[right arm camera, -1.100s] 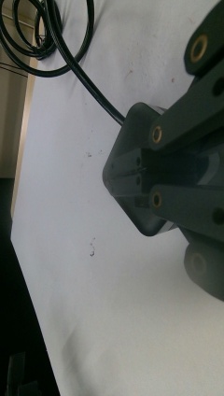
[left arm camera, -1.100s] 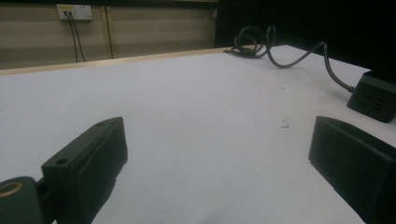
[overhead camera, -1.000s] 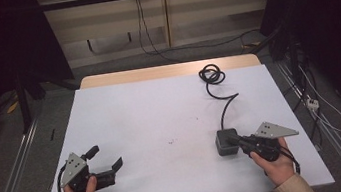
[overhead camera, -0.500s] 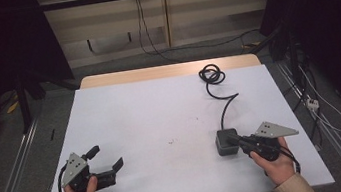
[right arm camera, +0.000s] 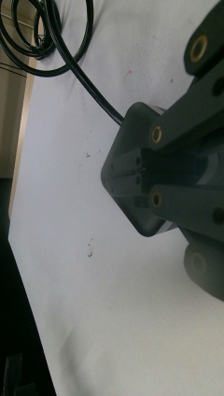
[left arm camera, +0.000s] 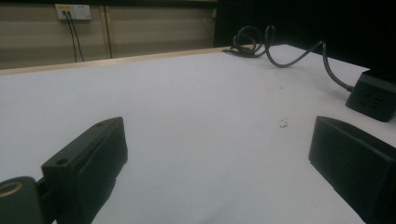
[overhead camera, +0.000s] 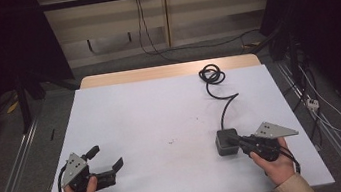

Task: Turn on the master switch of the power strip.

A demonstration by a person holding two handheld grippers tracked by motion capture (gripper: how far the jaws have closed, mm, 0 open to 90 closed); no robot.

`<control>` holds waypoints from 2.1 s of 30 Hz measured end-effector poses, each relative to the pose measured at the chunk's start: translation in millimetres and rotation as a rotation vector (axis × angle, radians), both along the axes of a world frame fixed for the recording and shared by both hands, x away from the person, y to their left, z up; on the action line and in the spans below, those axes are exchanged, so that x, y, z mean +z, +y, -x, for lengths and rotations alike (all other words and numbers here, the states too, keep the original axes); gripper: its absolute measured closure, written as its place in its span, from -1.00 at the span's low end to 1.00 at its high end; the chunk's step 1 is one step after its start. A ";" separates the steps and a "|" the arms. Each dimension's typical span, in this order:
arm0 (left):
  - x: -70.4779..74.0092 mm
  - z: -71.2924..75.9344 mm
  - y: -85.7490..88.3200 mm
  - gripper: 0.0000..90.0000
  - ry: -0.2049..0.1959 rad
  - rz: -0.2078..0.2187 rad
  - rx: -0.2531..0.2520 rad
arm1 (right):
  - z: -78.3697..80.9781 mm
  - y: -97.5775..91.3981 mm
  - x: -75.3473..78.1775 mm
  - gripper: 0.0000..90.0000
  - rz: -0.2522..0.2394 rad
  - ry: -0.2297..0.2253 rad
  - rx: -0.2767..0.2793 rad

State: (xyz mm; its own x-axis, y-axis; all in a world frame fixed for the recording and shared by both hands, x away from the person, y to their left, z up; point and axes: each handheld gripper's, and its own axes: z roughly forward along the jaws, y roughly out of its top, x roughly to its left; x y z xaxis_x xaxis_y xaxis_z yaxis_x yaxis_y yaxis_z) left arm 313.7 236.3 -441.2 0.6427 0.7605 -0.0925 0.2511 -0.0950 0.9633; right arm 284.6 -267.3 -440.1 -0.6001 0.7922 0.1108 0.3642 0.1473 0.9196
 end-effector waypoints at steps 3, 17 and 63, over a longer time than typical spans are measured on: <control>0.0 0.1 -0.2 -0.90 0.000 0.000 0.000 | -0.1 -0.1 -0.2 1.00 0.000 0.000 0.001; -0.1 0.0 -0.4 -0.90 0.000 -0.004 -0.004 | 0.4 0.3 -0.6 1.00 0.004 -0.008 0.000; -0.4 1.2 -0.7 -0.90 0.003 -0.003 -0.001 | 0.9 1.6 -1.0 1.00 0.023 -0.020 0.000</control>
